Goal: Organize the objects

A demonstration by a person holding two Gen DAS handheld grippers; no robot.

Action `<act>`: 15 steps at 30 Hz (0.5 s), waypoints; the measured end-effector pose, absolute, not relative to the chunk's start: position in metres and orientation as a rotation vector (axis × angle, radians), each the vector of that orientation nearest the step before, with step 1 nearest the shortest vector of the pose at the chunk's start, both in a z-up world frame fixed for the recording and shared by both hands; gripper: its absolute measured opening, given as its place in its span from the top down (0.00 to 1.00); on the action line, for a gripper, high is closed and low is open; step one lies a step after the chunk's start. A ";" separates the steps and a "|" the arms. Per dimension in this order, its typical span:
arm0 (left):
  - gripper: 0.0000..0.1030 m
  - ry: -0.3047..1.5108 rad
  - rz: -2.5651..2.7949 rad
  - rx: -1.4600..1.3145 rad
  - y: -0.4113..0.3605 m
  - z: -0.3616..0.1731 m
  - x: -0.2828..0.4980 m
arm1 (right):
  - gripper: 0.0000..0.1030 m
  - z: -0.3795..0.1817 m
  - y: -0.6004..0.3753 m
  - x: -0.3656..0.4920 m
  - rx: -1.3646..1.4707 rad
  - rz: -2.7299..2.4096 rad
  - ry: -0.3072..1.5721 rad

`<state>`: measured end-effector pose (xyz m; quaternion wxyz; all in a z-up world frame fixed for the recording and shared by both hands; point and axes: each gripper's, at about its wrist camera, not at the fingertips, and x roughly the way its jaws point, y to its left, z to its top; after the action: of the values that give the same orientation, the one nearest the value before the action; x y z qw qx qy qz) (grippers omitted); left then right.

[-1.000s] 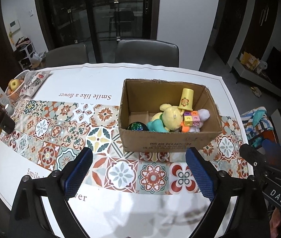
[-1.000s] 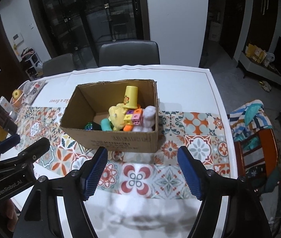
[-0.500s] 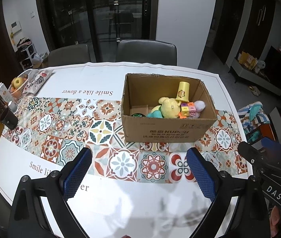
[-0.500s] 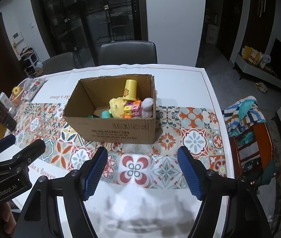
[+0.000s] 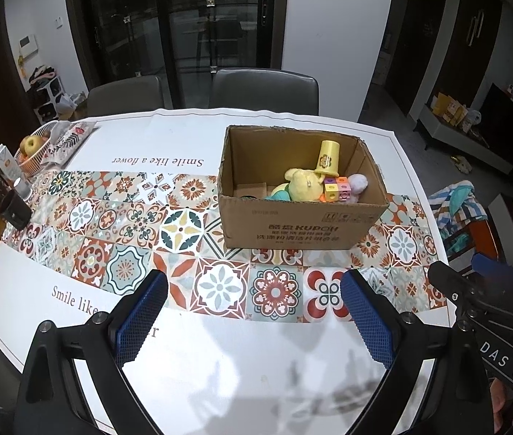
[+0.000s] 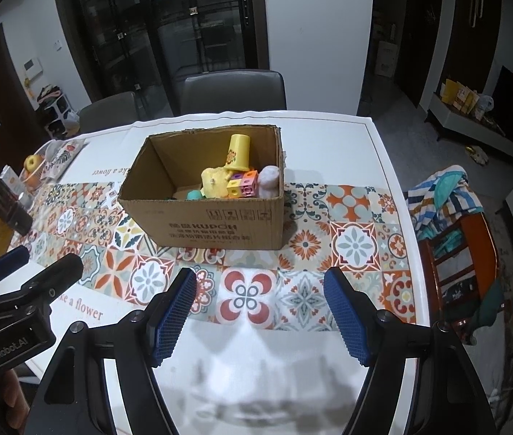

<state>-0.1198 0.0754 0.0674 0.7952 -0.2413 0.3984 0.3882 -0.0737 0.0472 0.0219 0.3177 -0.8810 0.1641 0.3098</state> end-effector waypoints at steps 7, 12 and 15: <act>0.05 0.857 0.829 -0.517 0.073 0.067 -0.120 | 0.30 0.023 0.046 -0.074 -2.329 0.823 0.424; 0.05 0.860 0.826 -0.518 0.072 0.066 -0.120 | 0.30 0.026 0.043 -0.073 -2.347 0.839 0.419; 0.05 0.861 0.822 -0.521 0.071 0.066 -0.121 | 0.30 0.027 0.042 -0.073 -2.350 0.840 0.417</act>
<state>-0.1206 0.0714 0.0657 0.7963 -0.2427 0.4009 0.3825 -0.0729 0.0422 0.0270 0.3010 -0.8857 0.1573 0.3166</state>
